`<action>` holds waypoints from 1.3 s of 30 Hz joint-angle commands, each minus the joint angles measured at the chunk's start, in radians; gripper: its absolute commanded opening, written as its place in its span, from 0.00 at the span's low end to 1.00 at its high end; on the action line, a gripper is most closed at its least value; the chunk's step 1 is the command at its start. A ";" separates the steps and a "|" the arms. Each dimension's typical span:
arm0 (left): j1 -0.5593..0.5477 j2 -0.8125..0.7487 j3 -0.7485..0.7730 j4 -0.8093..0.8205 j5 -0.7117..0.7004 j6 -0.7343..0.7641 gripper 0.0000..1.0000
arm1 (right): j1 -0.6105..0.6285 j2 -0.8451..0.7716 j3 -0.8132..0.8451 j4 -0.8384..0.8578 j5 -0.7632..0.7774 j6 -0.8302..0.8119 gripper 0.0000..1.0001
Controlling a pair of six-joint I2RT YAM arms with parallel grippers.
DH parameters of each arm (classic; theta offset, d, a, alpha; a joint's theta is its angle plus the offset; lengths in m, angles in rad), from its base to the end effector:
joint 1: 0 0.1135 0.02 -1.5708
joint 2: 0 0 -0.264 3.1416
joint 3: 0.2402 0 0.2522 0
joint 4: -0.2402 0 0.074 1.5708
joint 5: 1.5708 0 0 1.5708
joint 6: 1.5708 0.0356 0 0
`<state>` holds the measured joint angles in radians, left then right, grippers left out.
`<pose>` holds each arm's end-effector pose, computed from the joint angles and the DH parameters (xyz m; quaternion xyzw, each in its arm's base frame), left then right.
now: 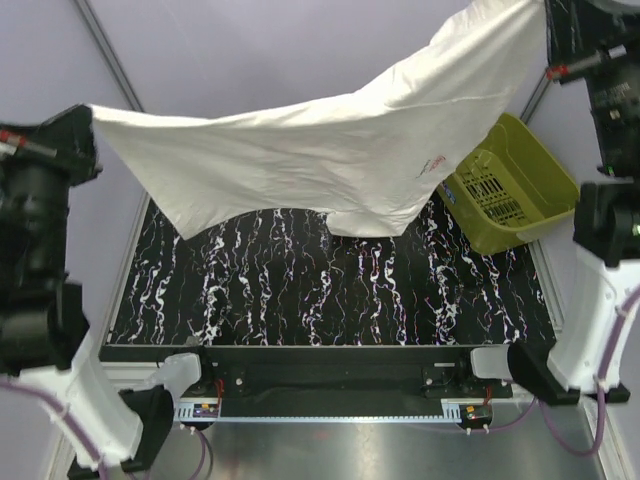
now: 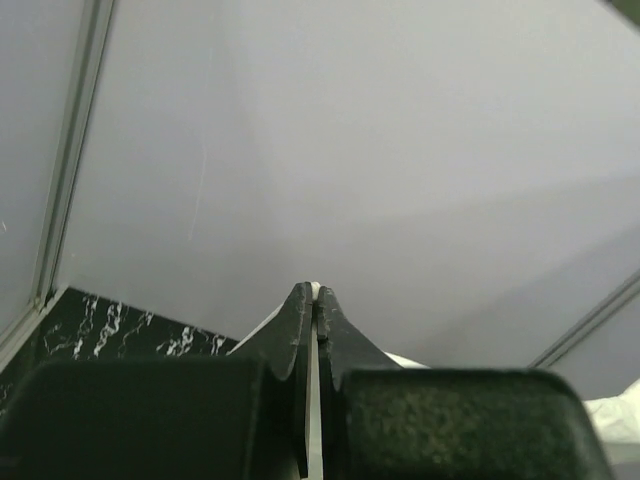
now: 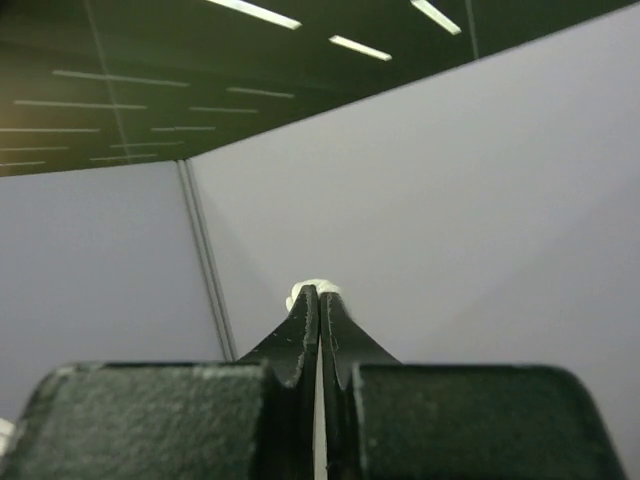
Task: Fold and stack the t-shirts
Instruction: Flatten the tshirt out
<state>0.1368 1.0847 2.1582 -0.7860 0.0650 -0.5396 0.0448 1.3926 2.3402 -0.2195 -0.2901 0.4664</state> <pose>0.0655 0.0067 0.6219 -0.1739 0.5730 -0.1792 0.7806 0.1475 0.0168 0.6792 -0.0443 0.4233 0.2855 0.8587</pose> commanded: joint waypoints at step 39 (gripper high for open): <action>-0.029 -0.070 -1.261 0.669 -0.327 0.194 0.00 | 0.015 0.393 -0.688 0.738 -0.213 0.183 0.00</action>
<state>0.0933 0.9630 0.9073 -0.3893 -0.2150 -0.3721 0.0505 1.7901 1.6039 0.3248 -0.4686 0.6781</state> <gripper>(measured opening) 0.016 0.012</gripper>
